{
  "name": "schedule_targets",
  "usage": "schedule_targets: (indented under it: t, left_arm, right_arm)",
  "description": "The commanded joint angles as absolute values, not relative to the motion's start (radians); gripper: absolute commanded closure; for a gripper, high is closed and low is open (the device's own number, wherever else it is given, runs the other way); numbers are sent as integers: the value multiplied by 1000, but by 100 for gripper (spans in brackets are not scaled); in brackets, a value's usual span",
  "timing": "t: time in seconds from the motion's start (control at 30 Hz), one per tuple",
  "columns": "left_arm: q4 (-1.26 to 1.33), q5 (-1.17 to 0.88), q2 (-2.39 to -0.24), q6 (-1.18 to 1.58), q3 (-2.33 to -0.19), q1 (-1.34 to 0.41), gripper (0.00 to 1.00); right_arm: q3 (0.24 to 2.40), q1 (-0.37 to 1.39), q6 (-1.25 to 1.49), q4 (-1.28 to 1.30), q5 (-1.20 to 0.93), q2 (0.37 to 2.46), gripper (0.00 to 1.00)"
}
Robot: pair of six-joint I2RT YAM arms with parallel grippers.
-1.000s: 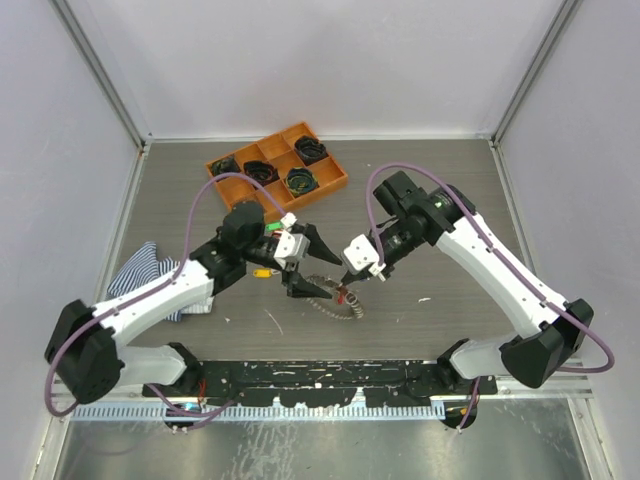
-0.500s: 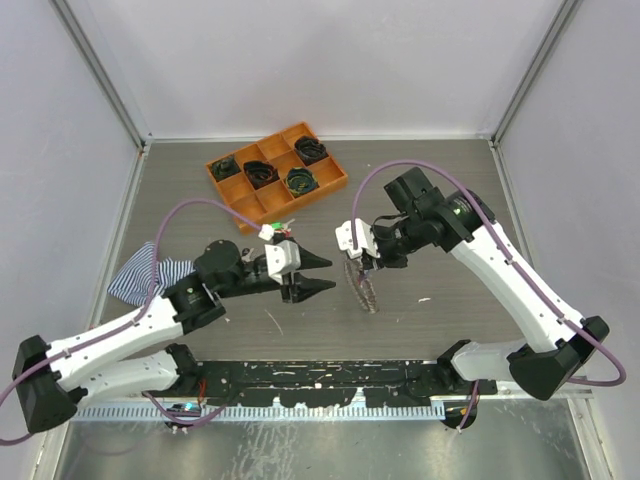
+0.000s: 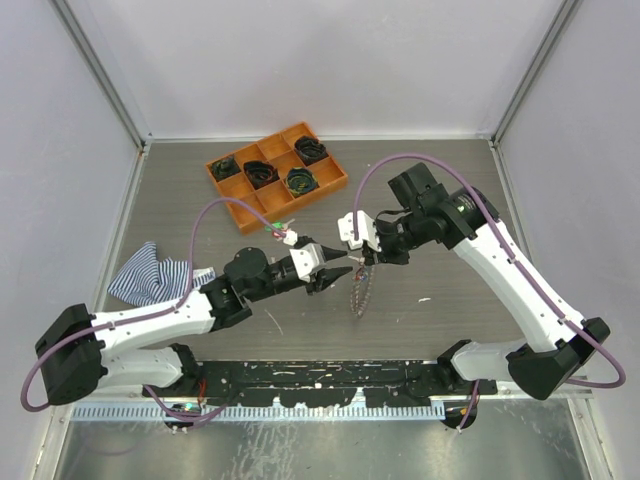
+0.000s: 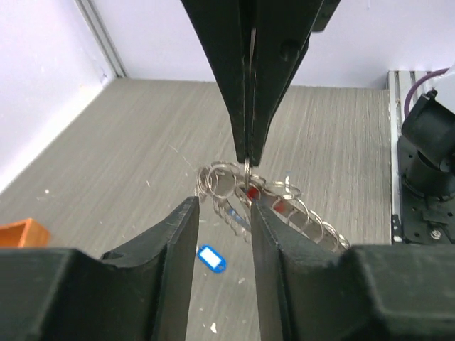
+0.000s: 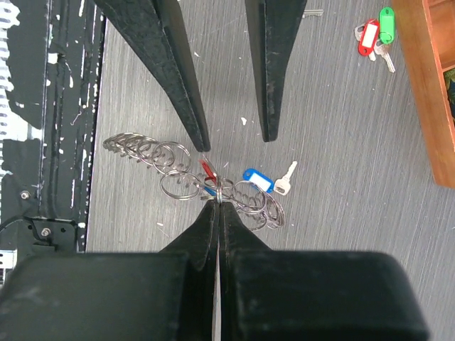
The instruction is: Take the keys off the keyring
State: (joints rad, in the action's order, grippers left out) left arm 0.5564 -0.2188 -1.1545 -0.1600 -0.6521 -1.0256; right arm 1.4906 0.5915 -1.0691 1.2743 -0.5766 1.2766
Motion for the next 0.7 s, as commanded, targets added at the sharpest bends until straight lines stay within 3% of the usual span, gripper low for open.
schedule_targets:
  t: [0.0,0.33,0.67]
  left_arm:
    - [713,-215,-1167,-194,-685,-1027,66]
    - [721,-325,-1200,-156,-707,-1026,67]
    - [714,-299,-1226,-128,-726,-1026,70]
  right_arm:
    - [1510,583,-1072,1244,-645,1266,99]
    - [1502,563,-1068,1233,-676,1255,99]
    - [1490,563,-1067,1227,-687,1250,99]
